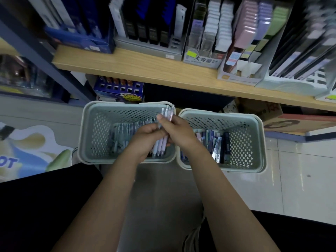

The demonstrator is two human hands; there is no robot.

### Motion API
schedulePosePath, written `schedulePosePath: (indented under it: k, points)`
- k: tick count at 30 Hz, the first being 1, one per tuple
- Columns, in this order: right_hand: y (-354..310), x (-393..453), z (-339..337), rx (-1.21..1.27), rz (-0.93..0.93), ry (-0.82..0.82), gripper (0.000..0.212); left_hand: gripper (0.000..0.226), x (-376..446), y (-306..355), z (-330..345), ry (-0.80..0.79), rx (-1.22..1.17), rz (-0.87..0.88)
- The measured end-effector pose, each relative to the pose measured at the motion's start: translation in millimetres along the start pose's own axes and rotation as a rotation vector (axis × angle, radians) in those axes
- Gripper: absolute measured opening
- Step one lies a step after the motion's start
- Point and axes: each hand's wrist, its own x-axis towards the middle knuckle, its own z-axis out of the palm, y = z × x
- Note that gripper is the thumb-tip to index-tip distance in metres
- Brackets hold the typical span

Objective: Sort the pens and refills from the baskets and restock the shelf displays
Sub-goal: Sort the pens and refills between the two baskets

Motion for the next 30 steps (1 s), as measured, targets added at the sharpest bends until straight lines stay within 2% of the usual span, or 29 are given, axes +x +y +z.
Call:
schedulePosePath:
  k: [3, 7, 8, 10, 12, 13, 15, 17, 20, 25, 30]
  points:
    - [-4, 6, 16, 0.035, 0.025, -0.058, 0.022, 0.014, -7, 8, -17, 0.008, 0.040, 0.002]
    - [-3, 25, 40, 0.100, 0.049, -0.040, 0.020, 0.019, -11, 4, -60, 0.097, 0.455, 0.073]
    - [-2, 31, 47, 0.108, 0.076, -0.023, 0.021, 0.016, -13, -1, -71, 0.180, 0.559, 0.126]
    - [3, 44, 58, 0.081, 0.118, -0.011, 0.020, 0.019, -21, -7, -94, 0.487, 0.787, 0.282]
    - [10, 54, 68, 0.038, 0.185, -0.029, 0.013, 0.034, -29, -16, -120, 0.756, 0.972, 0.461]
    - [16, 58, 73, -0.027, 0.220, -0.021, 0.013, 0.046, -30, -21, -132, 0.817, 1.032, 0.496]
    - [31, 67, 81, -0.202, 0.275, 0.008, 0.020, 0.074, -32, -30, -151, 0.812, 1.039, 0.393]
    - [42, 76, 89, -0.361, 0.316, 0.043, 0.030, 0.089, -34, -40, -161, 0.751, 0.945, 0.259]
    - [55, 87, 95, -0.481, 0.345, 0.105, 0.039, 0.089, -37, -59, -164, 0.666, 0.862, 0.170]
    - [66, 93, 104, -0.574, 0.306, 0.169, 0.012, 0.084, -39, -64, -163, 0.703, 0.777, 0.158]
    - [68, 96, 105, -0.563, 0.260, 0.224, 0.015, 0.081, -37, -64, -160, 0.725, 0.764, 0.160]
